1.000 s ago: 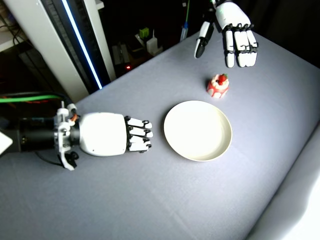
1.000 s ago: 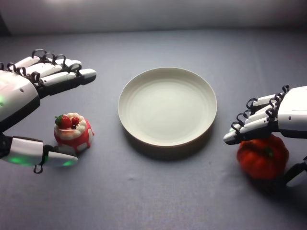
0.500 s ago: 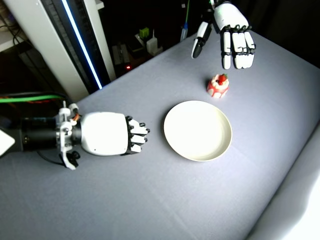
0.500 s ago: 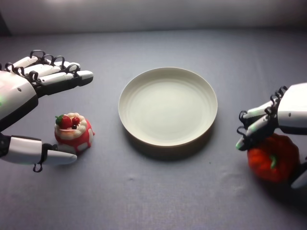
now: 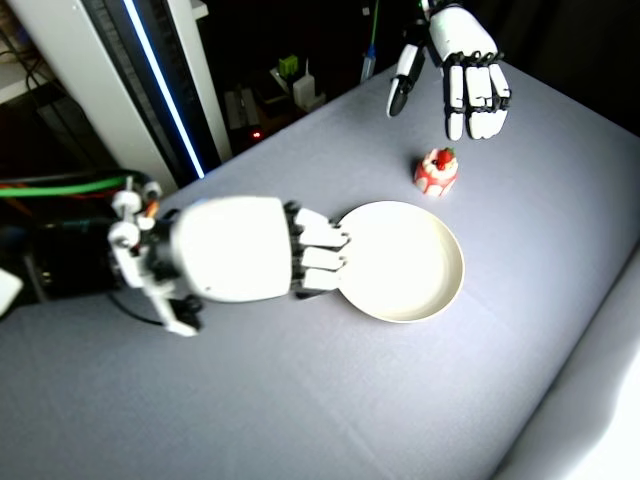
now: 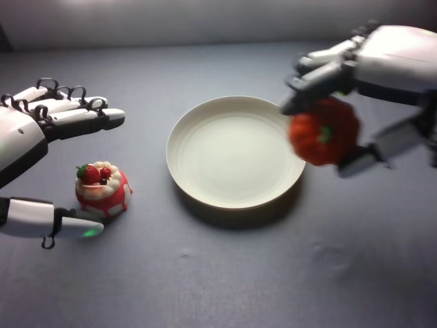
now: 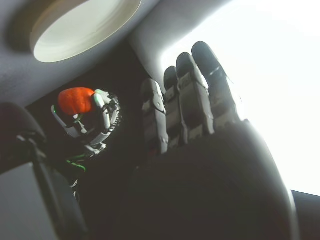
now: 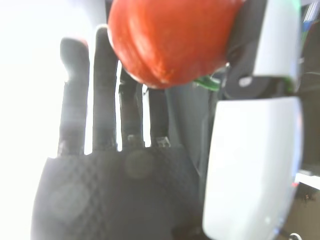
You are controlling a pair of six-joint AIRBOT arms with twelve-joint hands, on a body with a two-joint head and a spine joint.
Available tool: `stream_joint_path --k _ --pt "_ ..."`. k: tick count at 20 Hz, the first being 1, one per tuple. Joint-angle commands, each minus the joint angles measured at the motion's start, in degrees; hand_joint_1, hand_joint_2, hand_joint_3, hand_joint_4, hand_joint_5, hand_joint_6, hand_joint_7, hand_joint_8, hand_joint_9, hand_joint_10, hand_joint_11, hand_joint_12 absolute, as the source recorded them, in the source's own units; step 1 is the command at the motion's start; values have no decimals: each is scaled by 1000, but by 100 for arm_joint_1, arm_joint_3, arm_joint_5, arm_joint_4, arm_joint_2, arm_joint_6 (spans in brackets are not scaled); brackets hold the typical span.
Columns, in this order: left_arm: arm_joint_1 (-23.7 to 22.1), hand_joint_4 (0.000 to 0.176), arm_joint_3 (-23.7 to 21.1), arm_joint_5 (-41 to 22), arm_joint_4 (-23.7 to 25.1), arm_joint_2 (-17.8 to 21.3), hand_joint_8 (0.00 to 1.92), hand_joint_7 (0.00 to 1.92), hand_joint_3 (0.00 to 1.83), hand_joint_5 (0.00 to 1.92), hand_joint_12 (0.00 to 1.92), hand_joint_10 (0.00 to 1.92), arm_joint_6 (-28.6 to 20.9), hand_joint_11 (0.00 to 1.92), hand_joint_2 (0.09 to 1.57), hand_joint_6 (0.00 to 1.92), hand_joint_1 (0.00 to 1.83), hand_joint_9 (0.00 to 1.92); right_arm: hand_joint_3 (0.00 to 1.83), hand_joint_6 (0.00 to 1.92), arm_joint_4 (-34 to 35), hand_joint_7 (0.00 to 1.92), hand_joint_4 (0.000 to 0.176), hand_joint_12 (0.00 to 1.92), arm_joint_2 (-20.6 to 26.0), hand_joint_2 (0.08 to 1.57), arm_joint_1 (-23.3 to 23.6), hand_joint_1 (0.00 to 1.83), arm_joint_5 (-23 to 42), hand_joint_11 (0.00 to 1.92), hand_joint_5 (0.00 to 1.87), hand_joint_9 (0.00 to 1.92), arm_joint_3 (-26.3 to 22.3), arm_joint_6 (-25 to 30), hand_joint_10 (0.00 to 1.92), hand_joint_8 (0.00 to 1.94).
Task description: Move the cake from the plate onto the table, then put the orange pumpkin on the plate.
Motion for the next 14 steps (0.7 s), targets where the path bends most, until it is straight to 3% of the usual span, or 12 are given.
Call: stream_joint_path --k 1,3,4,5,6,7,8,10,11,12,13,14 --pt "-39 42 9 -694 -111 -16 5 284 0 319 748 3 -17 33 816 0 849 299 0 1260 248 783 12 1741 -80 1210 100 1179 367 683 818 713 73 9 1598 1386" --pt "-59 31 53 -701 -123 -50 6 290 0 251 741 3 -17 22 814 0 860 300 0 1240 226 775 14 1682 -548 1208 278 1180 -9 508 831 608 443 9 1571 1378" --pt "-63 47 63 -717 -138 -60 1 289 0 205 850 2 -17 8 810 0 889 316 0 1222 208 829 23 1631 -686 1189 313 1189 -117 592 847 630 554 9 1541 1288" --pt "-64 61 73 -756 -157 -68 0 260 0 180 834 0 -17 1 806 0 919 279 0 1222 201 844 26 1599 -935 1182 332 1191 -286 649 852 659 749 9 1507 1258" --pt "-69 92 74 -765 -157 -59 0 231 0 122 792 0 -16 0 805 0 922 234 3 1239 173 797 24 1683 -1071 1196 332 1181 -414 705 838 667 849 9 1550 1326" --pt "-84 136 78 -764 -157 -55 0 193 0 57 768 0 -14 0 808 0 896 198 3 1246 116 770 22 1747 -1194 1207 332 1172 -564 717 826 658 933 9 1606 1376" --pt "-95 127 89 -768 -157 -56 0 173 1 37 737 0 -13 0 809 0 916 172 0 1187 62 653 0 1727 -1279 1171 332 1151 -681 724 863 671 991 9 1578 1345" --pt "-99 120 107 -796 -165 -60 0 129 3 13 637 1 -13 0 818 0 962 113 0 1139 -5 570 0 1873 -1433 1148 332 1143 -853 606 893 578 1101 9 1661 1442" --pt "-102 124 107 -794 -165 -56 2 116 1 20 681 3 -13 0 812 2 955 118 0 1104 -53 554 0 1889 -1549 1136 331 1146 -963 648 915 585 1168 9 1690 1466" --pt "-104 99 109 -792 -165 -55 3 117 1 27 784 10 -13 0 814 2 950 144 0 1101 -80 504 0 1847 -1631 1138 331 1144 -1015 628 910 558 1211 9 1672 1432" --pt "-105 85 112 -793 -165 -55 2 120 0 41 887 12 -13 0 811 4 922 161 0 1085 -108 453 0 1906 -1687 1136 331 1131 -1048 646 916 533 1244 9 1758 1475" --pt "-106 76 113 -796 -165 -55 2 127 0 77 855 9 -13 0 799 8 947 166 0 1064 -140 402 0 1899 -1747 1023 331 1145 -1072 634 681 513 1268 9 1740 1453"
